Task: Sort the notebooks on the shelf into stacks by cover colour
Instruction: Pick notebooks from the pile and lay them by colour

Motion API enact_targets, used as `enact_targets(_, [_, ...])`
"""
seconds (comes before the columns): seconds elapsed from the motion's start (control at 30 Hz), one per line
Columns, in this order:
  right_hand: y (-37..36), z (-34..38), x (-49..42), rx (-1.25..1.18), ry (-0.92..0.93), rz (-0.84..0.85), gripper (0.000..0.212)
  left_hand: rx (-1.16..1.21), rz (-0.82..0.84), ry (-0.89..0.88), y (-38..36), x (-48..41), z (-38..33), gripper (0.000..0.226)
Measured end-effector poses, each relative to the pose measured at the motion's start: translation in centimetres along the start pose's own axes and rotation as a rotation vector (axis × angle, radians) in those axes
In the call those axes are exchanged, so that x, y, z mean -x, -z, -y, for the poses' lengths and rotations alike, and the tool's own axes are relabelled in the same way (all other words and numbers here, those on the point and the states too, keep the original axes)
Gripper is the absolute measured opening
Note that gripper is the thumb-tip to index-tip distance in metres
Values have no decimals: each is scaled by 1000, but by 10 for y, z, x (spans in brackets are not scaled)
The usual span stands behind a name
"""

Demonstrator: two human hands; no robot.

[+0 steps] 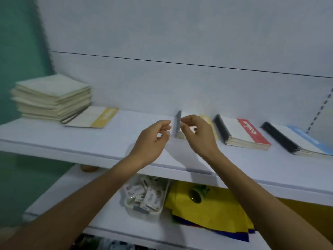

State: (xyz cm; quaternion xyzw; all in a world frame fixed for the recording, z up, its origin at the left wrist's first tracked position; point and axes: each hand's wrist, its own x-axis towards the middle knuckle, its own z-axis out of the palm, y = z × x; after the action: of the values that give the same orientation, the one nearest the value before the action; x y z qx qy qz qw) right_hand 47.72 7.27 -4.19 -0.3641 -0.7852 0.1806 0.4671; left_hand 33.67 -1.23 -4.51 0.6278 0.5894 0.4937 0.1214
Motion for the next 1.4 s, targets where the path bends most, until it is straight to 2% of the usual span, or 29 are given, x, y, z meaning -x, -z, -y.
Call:
enact_targets(0.2, [-116,78,4,-69,79,202,18,-62,-157,172,125,48,70,34])
enact_targets(0.43, [-195,103,-23,-63,130,347,18,-83,-309,243,182,58,123,31])
enact_targets(0.53, [-224,102,-49,-47,69,368,17,-118,-314,272,193,47,143,30])
enact_targets(0.6, [-241,96,-73,-19,-69,357,18,-133,-312,308,201,38,153,29])
enact_targets(0.67, [-254,88,-96,-21,-245,350,28,-145,-304,311,209,29,162,28])
enact_targets(0.73, [-266,79,-111,10,-349,371,50,-188,-289,290,216,18,171,27])
enact_targets(0.8, [-272,74,-117,85,-382,371,66,-233,-285,267,219,5,181,27])
enact_targets(0.9, [-277,73,-121,184,-370,416,74,-255,-247,216,216,-18,195,25])
enact_targets(1.0, [-280,72,-125,259,-356,456,63,-287,-172,152,214,-42,206,23])
enact_targets(1.13, [-282,71,-127,239,-372,445,56,-280,-188,91,219,-68,221,20])
enact_targets(1.3, [-282,64,-129,25,-462,363,32,-480,-87,-117,228,-77,243,30])
enact_targets(1.4, [-272,65,-134,-178,-572,224,16,-581,-7,-141,229,-79,252,36])
